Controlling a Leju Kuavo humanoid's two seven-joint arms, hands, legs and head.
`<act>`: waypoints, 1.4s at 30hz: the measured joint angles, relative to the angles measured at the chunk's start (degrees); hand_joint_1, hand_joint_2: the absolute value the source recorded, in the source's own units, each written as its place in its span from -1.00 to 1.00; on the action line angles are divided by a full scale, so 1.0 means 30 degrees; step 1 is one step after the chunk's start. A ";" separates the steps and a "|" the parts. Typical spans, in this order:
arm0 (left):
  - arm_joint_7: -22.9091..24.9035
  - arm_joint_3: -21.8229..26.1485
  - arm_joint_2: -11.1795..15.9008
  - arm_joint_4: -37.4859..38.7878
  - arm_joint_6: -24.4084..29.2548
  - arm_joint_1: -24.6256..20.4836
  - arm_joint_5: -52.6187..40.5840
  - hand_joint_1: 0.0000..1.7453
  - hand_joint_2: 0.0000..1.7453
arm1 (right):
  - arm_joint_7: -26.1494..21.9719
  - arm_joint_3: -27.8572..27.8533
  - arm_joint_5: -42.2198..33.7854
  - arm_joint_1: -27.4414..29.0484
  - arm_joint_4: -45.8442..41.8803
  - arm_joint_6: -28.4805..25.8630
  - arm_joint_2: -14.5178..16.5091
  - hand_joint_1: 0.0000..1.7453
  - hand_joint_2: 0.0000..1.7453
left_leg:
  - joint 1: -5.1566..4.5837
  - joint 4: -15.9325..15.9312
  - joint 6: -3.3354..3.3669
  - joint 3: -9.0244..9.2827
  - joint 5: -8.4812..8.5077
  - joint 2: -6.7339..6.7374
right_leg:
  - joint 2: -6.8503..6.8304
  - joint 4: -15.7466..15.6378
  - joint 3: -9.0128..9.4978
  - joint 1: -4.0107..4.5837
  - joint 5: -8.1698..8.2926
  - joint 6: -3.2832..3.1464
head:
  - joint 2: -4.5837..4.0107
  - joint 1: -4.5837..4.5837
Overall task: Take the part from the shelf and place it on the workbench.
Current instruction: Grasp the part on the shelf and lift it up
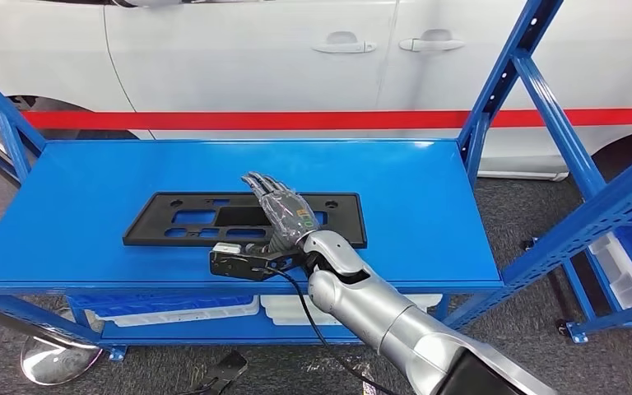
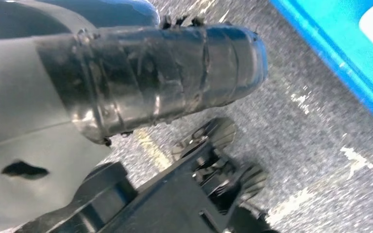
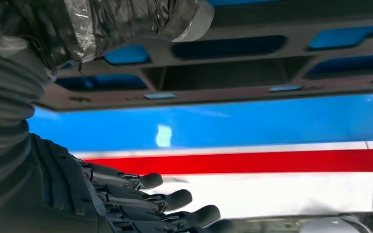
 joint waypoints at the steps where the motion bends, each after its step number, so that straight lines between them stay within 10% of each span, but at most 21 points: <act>1: -0.0002 0.0000 -0.0024 -0.0009 -0.0002 -0.0029 -0.0002 -1.00 -1.00 | 0.0015 0.0175 0.0004 -0.0069 0.0162 0.0015 0.0029 -1.00 1.00 | -0.0030 -0.0011 0.0084 0.0019 -0.0013 0.0004 | -0.0008 0.1265 -0.0591 0.0003 -0.0554 0.0018 | 0.0000 0.0024; 4: -0.0015 0.0000 -0.0058 -0.0015 -0.0038 -0.0021 -0.0013 -1.00 -1.00 | -0.0049 0.0641 -0.0414 -0.0103 0.0652 0.0379 0.0049 -1.00 1.00 | -0.0095 0.0033 0.0179 0.0023 -0.0058 -0.0001 | -0.0010 0.3802 -0.1965 0.0003 -0.1139 0.0004 | 0.0000 0.0040; 8: -0.0175 0.0000 -0.0093 -0.0015 -0.0095 0.0010 -0.0036 -1.00 -1.00 | -0.0516 0.0878 -0.1618 -0.0134 0.0942 0.0955 0.0135 -1.00 1.00 | -0.0180 0.0201 0.0097 0.0010 -0.0179 -0.0042 | -0.0017 -0.0317 -0.0113 0.0100 0.0934 -0.0339 | 0.0000 0.0029; 13: -0.0443 0.0000 -0.0113 -0.0015 -0.0124 0.0099 -0.0038 -1.00 -1.00 | -0.0630 0.1197 -0.2238 -0.0186 0.1071 0.0978 0.0312 -1.00 1.00 | -0.0187 0.0284 -0.0356 -0.0062 -0.0303 0.0006 | 0.0033 -0.1643 0.0559 0.0150 0.1244 -0.0555 | 0.0000 0.0016; 19: -0.0630 0.0080 -0.0118 -0.0011 -0.0140 0.0327 0.0446 -1.00 -1.00 | 0.0395 0.1900 -0.1262 -0.0433 0.1308 0.0049 0.0464 -1.00 1.00 | 0.0003 0.5302 -0.0930 -0.2420 -0.2526 0.0026 | -0.0012 -0.1797 0.0695 -0.0022 0.1308 -0.0791 | 0.0000 -0.0131; 25: -0.0732 0.0357 -0.0118 -0.0007 -0.0095 0.0474 0.0667 -1.00 -1.00 | 0.1991 0.2461 0.0349 -0.1083 0.1751 -0.0376 0.0464 -1.00 1.00 | -0.0033 0.0247 -0.0711 -0.0023 -0.0184 -0.0015 | 0.0109 -0.1629 0.0648 0.0031 0.1186 -0.0473 | 0.0000 -0.0124; 29: -0.0758 0.0528 -0.0139 -0.0007 0.0011 0.0594 0.0926 -1.00 -1.00 | 0.2970 0.2760 0.1603 -0.1269 0.2060 -0.0461 0.0464 -1.00 1.00 | -0.0021 0.0010 -0.0206 0.0105 -0.0091 -0.0018 | 0.0092 -0.1443 0.0541 0.0018 0.0984 -0.0075 | 0.0000 -0.0087; 33: -0.0798 0.0805 -0.0159 -0.0002 0.0077 0.0615 0.1244 -1.00 -1.00 | 0.3510 0.3053 0.2346 -0.1464 0.2437 0.0391 0.0443 -1.00 1.00 | -0.0017 -0.0124 0.0137 0.0162 -0.0026 0.0033 | 0.0044 0.2674 -0.1368 -0.0003 -0.1025 0.0128 | 0.0000 0.0071; 35: -0.0798 0.0925 -0.0155 0.0020 0.0075 0.0675 0.1226 -1.00 -1.00 | 0.3586 0.3308 0.2352 -0.1438 0.2665 0.1218 0.0404 -1.00 1.00 | -0.0039 -0.0088 0.0156 0.0156 -0.0050 0.0022 | 0.0040 0.3544 -0.1810 -0.0003 -0.1030 0.0127 | 0.0000 0.0080; 39: -0.0796 0.1007 -0.0153 0.0040 0.0037 0.0740 0.1016 -1.00 -1.00 | 0.3670 0.3572 0.2250 -0.1450 0.2945 0.2528 0.0373 -1.00 1.00 | -0.0107 0.0133 -0.0013 0.0101 -0.0193 -0.0039 | 0.0027 -0.0737 0.0278 0.0023 0.0936 -0.0107 | 0.0000 0.0066; 42: -0.0796 0.1027 -0.0153 0.0044 0.0033 0.0774 0.1004 -1.00 -1.00 | 0.3710 0.3729 0.2244 -0.1424 0.3171 0.2791 0.0373 -1.00 1.00 | -0.0174 0.0176 -0.0261 0.0023 -0.0200 -0.0030 | 0.0080 -0.1538 0.0634 0.0116 0.1055 -0.0294 | 0.0000 0.0053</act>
